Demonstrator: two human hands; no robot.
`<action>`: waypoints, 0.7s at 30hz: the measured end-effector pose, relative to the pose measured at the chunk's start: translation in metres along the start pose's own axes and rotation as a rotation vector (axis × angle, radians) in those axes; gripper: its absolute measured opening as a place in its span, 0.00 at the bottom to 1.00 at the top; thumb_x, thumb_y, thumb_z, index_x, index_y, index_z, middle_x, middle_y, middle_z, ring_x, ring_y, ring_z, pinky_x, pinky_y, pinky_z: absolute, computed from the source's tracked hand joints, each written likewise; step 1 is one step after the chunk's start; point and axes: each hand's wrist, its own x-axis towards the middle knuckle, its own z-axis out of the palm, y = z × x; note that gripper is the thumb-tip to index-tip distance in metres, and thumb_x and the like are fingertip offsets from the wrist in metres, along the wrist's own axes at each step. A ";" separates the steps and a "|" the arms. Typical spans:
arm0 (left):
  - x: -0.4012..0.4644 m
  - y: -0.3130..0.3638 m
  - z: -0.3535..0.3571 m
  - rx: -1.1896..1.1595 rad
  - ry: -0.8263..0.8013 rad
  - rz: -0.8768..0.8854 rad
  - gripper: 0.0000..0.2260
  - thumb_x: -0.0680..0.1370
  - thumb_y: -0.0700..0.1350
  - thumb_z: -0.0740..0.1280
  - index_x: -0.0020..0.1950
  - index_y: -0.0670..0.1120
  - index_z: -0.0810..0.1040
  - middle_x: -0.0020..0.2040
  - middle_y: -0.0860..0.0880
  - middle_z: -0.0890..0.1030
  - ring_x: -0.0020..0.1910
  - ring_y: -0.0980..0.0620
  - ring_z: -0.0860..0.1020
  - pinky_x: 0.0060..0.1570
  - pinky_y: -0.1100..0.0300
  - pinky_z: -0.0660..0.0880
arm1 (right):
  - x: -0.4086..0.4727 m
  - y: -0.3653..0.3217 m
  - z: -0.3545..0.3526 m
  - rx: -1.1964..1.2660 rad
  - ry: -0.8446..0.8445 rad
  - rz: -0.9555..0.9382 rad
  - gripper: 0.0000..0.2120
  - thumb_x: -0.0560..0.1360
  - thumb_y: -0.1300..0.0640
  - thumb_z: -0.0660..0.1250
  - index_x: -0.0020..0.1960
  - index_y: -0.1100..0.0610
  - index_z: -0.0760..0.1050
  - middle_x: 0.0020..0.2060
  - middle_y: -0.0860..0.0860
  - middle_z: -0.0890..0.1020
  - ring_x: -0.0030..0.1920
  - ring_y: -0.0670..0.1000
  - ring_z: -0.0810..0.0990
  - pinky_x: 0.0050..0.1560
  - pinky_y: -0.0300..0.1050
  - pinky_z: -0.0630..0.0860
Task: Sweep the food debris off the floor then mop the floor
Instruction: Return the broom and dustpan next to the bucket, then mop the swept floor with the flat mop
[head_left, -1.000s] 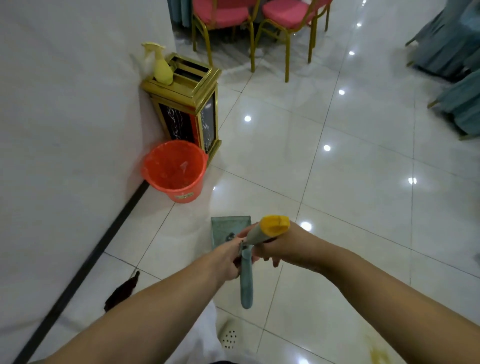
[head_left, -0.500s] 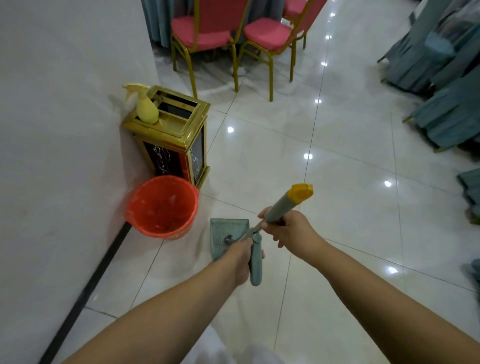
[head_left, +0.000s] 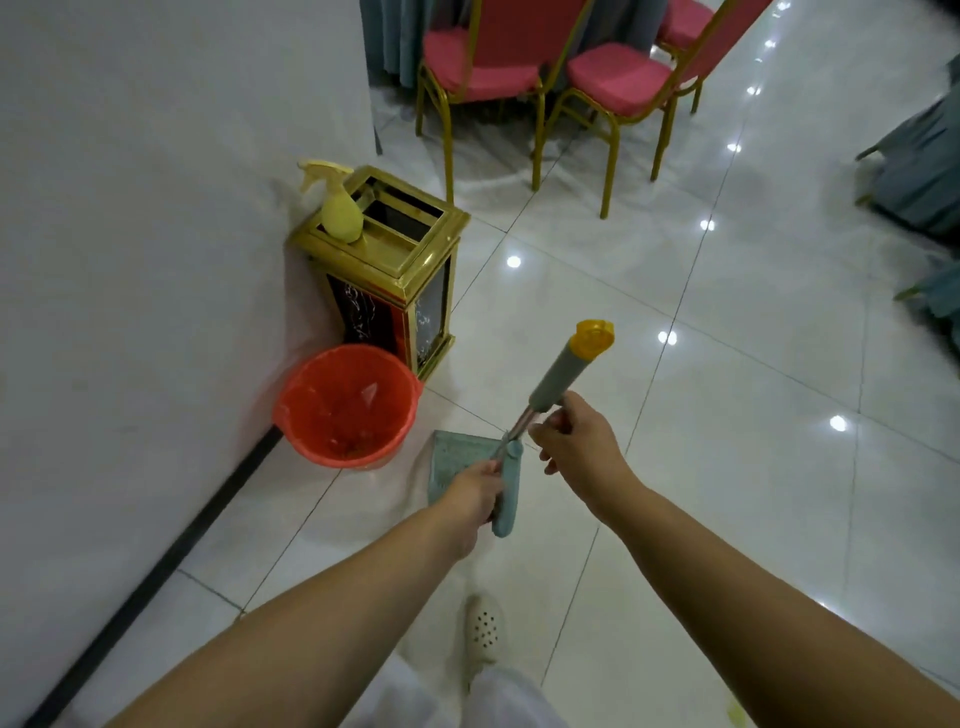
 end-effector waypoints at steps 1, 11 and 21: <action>-0.002 0.001 0.003 0.030 0.004 0.034 0.16 0.81 0.40 0.60 0.69 0.46 0.71 0.66 0.44 0.73 0.65 0.41 0.72 0.66 0.47 0.70 | 0.002 0.002 -0.002 0.003 0.002 0.012 0.18 0.77 0.65 0.64 0.66 0.56 0.69 0.39 0.52 0.75 0.37 0.48 0.76 0.31 0.34 0.75; -0.037 -0.012 0.006 0.037 0.112 0.203 0.14 0.78 0.36 0.60 0.62 0.47 0.72 0.65 0.42 0.73 0.62 0.41 0.73 0.64 0.45 0.72 | -0.010 0.023 -0.005 0.047 -0.046 0.093 0.05 0.78 0.63 0.63 0.50 0.56 0.76 0.45 0.53 0.78 0.39 0.50 0.77 0.32 0.36 0.76; -0.107 -0.055 -0.094 -0.336 0.443 0.255 0.10 0.78 0.35 0.60 0.57 0.45 0.74 0.47 0.47 0.80 0.48 0.49 0.78 0.50 0.56 0.76 | -0.059 -0.035 0.092 -0.171 -0.483 -0.160 0.05 0.78 0.62 0.63 0.46 0.55 0.76 0.35 0.51 0.78 0.33 0.48 0.75 0.29 0.34 0.73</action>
